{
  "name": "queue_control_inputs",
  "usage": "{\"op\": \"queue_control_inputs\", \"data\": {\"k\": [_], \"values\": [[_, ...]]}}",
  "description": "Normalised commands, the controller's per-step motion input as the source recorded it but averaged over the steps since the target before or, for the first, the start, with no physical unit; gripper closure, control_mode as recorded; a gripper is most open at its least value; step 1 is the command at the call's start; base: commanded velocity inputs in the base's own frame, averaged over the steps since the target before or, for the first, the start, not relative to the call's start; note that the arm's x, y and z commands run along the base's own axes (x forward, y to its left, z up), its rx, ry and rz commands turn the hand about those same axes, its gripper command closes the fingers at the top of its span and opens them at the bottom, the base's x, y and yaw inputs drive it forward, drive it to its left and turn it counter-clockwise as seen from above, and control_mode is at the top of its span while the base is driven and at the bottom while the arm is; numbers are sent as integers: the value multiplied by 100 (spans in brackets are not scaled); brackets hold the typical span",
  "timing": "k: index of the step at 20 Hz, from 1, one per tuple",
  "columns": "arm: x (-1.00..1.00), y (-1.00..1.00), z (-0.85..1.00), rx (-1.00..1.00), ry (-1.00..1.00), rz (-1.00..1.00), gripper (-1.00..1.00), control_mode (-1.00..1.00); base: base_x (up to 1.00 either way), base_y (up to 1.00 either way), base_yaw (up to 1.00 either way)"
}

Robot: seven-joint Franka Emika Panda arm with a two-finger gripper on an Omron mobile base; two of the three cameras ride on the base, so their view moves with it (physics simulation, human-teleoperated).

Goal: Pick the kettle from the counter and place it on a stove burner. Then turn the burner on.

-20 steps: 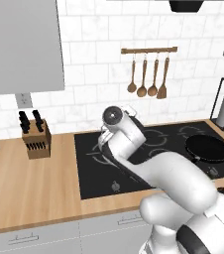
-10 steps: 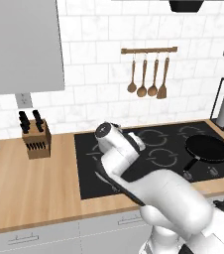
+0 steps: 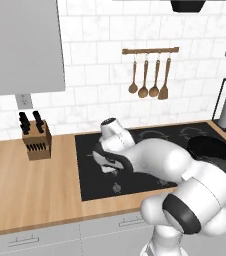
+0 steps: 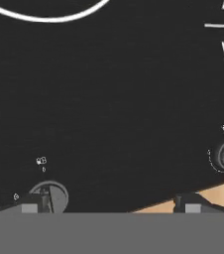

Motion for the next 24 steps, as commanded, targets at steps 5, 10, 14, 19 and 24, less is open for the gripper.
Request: {"op": "queue_control_inputs", "data": {"k": [5, 10, 14, 19, 24], "values": [[-3, 9, -59, 26, 2, -7, -100, -100, 0, 0, 0], [0, 23, -45, 8, 1, 0, -100, -100, 0, 0, 0], [-23, 24, -33, 2, 0, 0, -100, -100, 0, 0, 0], [0, 0, -8, 0, 0, 0, -100, -100, 0, 0, 0], [-44, 0, -15, -1, -3, 0, -100, -100, 0, 0, 0]]}}
